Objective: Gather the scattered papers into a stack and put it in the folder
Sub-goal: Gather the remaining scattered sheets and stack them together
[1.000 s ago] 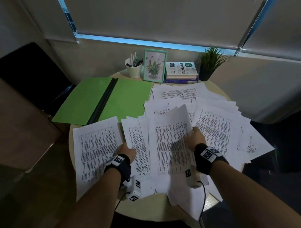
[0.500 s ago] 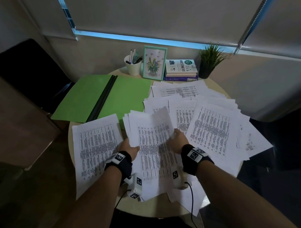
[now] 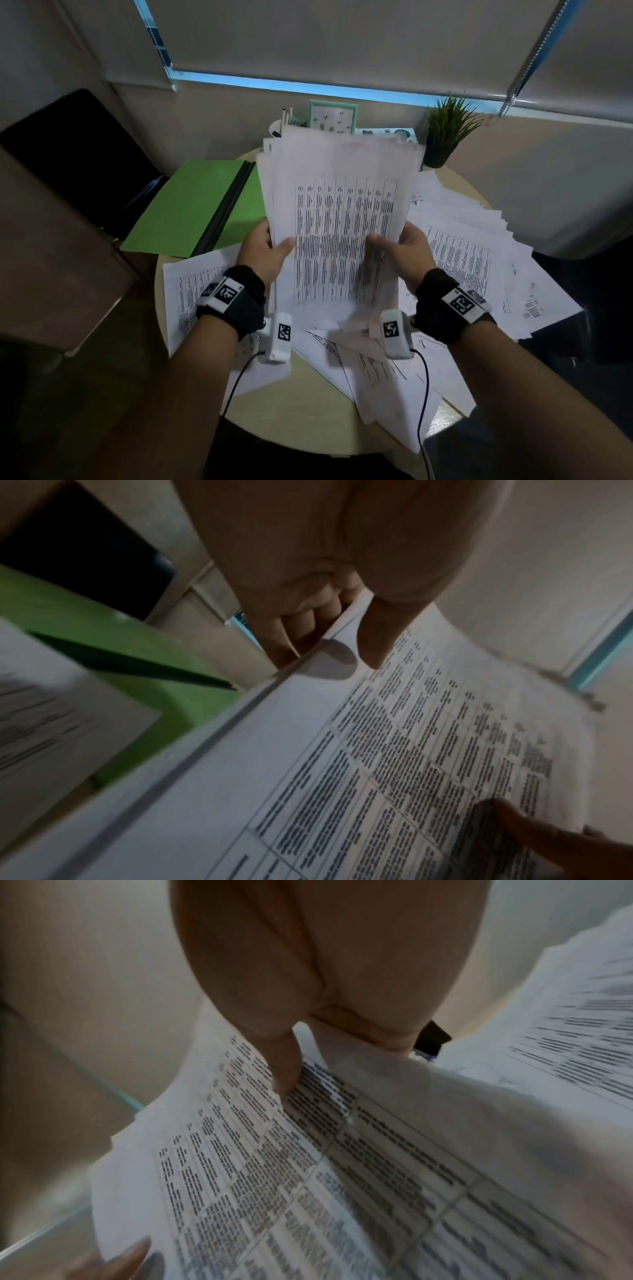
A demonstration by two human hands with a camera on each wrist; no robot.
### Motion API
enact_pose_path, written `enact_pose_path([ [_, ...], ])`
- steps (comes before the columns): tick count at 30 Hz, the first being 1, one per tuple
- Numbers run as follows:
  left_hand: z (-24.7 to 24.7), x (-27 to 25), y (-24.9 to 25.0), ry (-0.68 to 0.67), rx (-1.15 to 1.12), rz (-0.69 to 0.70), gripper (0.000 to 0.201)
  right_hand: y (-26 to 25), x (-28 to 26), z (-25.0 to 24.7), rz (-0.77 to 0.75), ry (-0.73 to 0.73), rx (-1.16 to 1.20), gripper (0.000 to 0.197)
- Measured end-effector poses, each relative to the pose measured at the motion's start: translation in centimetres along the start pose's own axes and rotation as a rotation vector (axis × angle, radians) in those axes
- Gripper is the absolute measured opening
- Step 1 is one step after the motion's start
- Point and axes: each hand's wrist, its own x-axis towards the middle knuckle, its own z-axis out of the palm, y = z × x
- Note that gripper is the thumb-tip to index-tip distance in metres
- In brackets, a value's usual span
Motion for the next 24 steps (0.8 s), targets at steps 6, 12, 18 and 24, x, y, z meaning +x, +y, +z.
enact_pose_path([
  [6,0.1,1.2,3.0,0.148,-0.078,0.123,0.020,-2.9,0.0,0.2,-0.140,0.030,0.009,0.028],
  [12,1.2,1.0,1.6,0.124,-0.076,0.081,0.032,-1.7,-0.7,0.8,-0.119,0.047,-0.009,0.028],
  [18,2.0,0.5,3.0,0.190,-0.077,0.164,0.030,-3.3,-0.8,1.8,-0.198,0.072,-0.037,0.022],
  [24,1.3,0.7,2.6,0.224,-0.184,0.155,0.038,-2.9,-1.1,2.5,-0.230,0.195,0.017,0.033],
])
